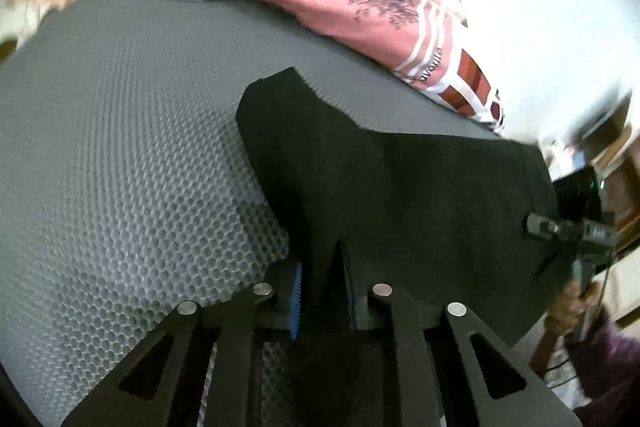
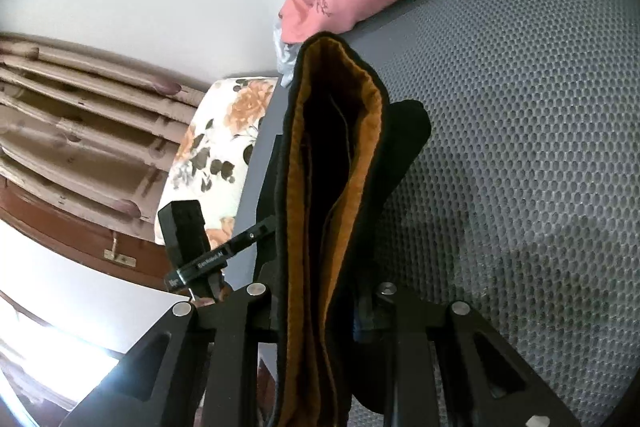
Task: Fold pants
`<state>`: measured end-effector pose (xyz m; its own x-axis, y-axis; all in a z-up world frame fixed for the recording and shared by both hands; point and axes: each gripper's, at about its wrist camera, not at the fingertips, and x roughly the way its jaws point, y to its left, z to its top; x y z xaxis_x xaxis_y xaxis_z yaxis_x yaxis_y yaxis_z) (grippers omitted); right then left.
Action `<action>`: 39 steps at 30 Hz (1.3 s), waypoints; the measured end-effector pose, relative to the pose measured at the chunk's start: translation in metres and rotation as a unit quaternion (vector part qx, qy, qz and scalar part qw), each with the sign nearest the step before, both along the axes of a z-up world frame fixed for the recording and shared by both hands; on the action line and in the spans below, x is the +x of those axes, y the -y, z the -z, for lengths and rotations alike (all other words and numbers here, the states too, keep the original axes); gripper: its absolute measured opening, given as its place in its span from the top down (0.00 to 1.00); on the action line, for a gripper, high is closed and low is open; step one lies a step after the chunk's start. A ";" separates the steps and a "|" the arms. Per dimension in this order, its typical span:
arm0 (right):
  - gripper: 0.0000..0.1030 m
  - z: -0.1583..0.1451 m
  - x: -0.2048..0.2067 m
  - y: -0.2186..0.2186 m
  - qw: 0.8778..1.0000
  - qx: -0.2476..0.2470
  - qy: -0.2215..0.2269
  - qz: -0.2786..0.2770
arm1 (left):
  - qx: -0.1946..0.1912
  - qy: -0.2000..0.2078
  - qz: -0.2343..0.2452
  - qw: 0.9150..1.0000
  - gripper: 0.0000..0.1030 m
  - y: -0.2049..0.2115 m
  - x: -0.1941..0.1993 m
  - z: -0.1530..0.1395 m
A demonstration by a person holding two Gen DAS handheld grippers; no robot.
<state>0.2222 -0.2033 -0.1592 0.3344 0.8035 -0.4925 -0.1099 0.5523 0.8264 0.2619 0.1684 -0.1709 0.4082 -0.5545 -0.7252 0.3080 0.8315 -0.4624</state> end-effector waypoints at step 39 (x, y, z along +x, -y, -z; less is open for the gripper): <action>0.80 -0.008 0.113 -0.048 0.998 0.065 0.006 0.008 | 0.029 0.087 -0.065 0.994 0.89 -0.042 0.086 -0.064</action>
